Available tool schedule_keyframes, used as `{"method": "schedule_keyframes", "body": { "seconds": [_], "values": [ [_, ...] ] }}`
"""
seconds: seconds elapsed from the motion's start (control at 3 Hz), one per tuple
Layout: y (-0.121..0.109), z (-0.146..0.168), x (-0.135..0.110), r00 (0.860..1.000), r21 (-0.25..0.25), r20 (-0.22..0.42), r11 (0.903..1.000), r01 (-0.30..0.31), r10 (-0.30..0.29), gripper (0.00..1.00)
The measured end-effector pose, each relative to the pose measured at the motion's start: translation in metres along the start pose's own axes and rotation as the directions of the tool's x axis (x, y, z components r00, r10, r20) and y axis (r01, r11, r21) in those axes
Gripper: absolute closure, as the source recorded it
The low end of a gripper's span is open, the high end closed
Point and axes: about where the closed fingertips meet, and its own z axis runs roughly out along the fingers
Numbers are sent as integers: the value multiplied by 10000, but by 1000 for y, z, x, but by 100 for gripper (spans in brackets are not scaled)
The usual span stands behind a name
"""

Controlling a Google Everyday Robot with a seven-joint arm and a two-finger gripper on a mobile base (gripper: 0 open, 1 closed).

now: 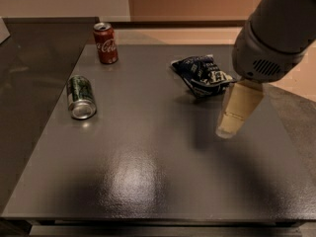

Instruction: Pick green can

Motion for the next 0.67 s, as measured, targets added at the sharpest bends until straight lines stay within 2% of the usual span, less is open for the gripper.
{"method": "schedule_keyframes", "body": {
  "seconds": [0.33, 0.67],
  "values": [
    [14, 13, -34, 9983, 20, 48, 9983, -589, 589, 0],
    [32, 27, -70, 9957, -28, 80, 9957, -925, 925, 0]
  ]
}}
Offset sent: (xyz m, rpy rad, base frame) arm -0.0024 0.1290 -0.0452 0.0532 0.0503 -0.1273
